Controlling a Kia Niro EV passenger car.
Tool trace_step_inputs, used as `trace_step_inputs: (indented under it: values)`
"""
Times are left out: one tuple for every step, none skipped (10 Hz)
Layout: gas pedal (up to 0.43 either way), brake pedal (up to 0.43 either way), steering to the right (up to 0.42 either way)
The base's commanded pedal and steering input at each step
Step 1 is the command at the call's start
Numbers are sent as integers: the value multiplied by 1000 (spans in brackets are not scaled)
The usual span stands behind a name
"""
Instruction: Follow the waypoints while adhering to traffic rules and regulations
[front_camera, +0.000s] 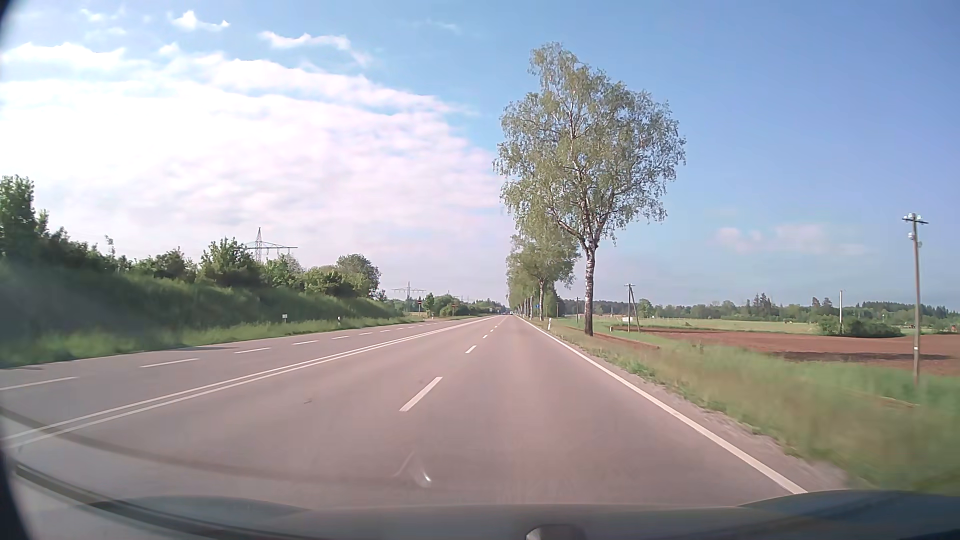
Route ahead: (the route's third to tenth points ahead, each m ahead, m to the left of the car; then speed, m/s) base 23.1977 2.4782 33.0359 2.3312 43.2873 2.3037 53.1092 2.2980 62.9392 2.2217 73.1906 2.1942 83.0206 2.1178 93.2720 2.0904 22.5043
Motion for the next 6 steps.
trace_step_inputs:
  values:
    - [220,0,1]
    - [220,0,1]
    - [220,0,1]
    - [220,0,1]
    - [220,0,1]
    - [220,0,1]
